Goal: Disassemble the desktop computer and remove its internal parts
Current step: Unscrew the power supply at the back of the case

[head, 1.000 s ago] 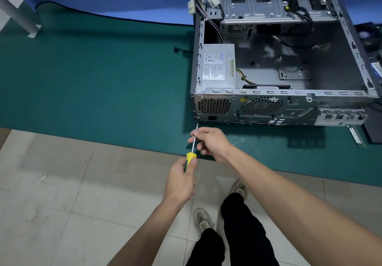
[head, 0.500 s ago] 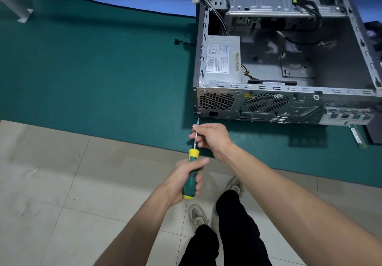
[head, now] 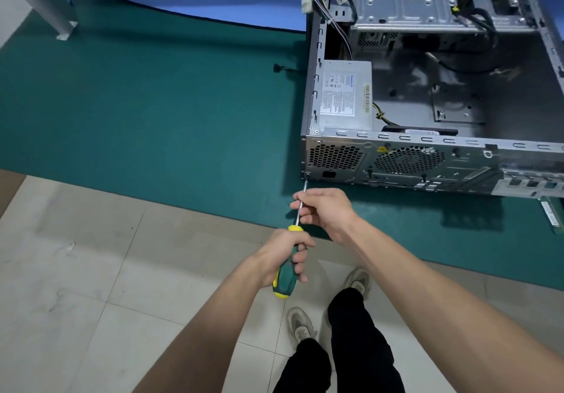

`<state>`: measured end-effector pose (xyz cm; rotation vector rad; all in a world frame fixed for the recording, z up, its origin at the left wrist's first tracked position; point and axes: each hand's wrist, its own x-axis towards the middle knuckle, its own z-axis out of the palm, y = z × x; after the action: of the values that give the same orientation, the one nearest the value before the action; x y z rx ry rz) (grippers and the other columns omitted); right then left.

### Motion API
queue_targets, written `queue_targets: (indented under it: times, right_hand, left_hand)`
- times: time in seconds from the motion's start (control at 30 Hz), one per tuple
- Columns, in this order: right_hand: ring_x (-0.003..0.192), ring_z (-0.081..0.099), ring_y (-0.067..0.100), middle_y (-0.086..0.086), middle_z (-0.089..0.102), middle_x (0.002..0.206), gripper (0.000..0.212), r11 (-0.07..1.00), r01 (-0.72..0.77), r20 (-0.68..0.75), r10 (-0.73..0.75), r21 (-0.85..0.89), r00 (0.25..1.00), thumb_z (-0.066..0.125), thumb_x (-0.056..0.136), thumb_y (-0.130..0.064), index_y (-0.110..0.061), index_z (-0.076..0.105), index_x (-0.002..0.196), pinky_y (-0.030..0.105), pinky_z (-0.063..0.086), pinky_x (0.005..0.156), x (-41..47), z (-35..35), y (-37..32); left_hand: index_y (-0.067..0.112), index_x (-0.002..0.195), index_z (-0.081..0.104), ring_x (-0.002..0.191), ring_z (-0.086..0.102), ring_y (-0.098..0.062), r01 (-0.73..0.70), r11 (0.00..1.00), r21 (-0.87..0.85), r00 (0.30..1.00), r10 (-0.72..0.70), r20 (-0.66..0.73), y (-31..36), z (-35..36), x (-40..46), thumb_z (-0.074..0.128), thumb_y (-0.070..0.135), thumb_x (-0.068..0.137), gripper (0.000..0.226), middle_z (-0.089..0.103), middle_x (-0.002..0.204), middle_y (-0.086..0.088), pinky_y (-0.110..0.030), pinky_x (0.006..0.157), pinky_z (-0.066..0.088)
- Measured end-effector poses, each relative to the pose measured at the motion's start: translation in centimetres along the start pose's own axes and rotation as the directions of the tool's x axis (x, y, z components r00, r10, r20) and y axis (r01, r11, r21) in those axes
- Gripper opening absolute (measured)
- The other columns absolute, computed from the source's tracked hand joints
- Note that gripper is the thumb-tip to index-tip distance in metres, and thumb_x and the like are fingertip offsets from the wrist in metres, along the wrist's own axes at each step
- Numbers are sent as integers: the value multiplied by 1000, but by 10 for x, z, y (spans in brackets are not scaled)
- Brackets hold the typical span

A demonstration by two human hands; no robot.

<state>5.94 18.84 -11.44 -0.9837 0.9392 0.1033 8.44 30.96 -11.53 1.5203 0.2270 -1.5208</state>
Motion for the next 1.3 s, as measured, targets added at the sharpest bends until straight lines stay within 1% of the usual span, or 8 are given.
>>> queue_targets:
  times: [0.17,0.27,0.4,0.53,0.73,0.83,1.0,1.3]
  right_hand:
    - [42,57,6,8,64,64,12,1000,8,-120,-10,-21,993,69,85,-11,-1,61,84,17,50,47,7,6,6]
    - [41,56,7,6,63,60,16,1000,14,-139,-17,-16,990,73,82,-14,-4,62,78,18,51,49,8,8,9]
    - [40,52,5,8,64,68,12,1000,-6,-62,7,18,998,67,87,-12,-3,61,83,17,49,45,7,5,8]
    - [44,57,5,10,65,72,11,1000,-3,17,3,-19,1000,56,93,-3,-2,63,85,18,52,48,7,3,2]
    - [44,59,6,8,66,64,11,998,34,-91,-39,-54,995,69,85,-11,-3,64,79,18,51,47,10,9,6]
    - [41,56,4,7,65,63,14,998,44,-103,-49,-49,993,70,84,-13,-3,63,78,17,49,44,9,9,7]
    - [44,59,6,11,65,72,14,1000,28,2,-28,-8,1000,56,93,-6,-2,62,81,18,51,46,10,4,0]
    - [39,54,4,8,64,63,15,999,51,-122,-52,-9,991,70,84,-13,0,62,84,16,47,42,12,8,5]
  left_hand:
    - [10,76,47,61,56,-30,-54,822,567,854,333,-400,-15,13,7,63,21,83,20,56,67,-12,-37,58,46]
    - [12,75,44,65,61,-32,-100,796,597,722,471,-507,-23,13,4,65,27,84,27,61,74,-13,-40,59,49]
    - [4,77,56,45,59,-18,-308,898,315,835,414,-364,-23,6,-3,63,25,89,25,65,66,-14,-29,48,49]
    - [6,79,55,46,58,-16,-233,963,138,946,257,-195,-13,-4,-6,51,26,96,26,63,62,-9,-24,46,45]
    - [7,84,48,50,50,-17,-244,904,352,871,364,-330,-12,-8,-4,68,15,85,21,52,65,-6,-26,49,46]
    - [7,80,55,54,57,-15,-268,916,299,902,348,-257,-14,-10,-5,56,15,94,16,60,69,-9,-27,58,48]
    - [7,89,48,44,50,-13,-306,928,214,904,354,-241,-12,-11,-5,60,16,91,15,53,65,-4,-23,41,42]
    - [10,82,53,47,49,-14,-268,938,219,918,318,-239,-15,-8,-8,54,28,94,21,52,65,-3,-25,45,44]
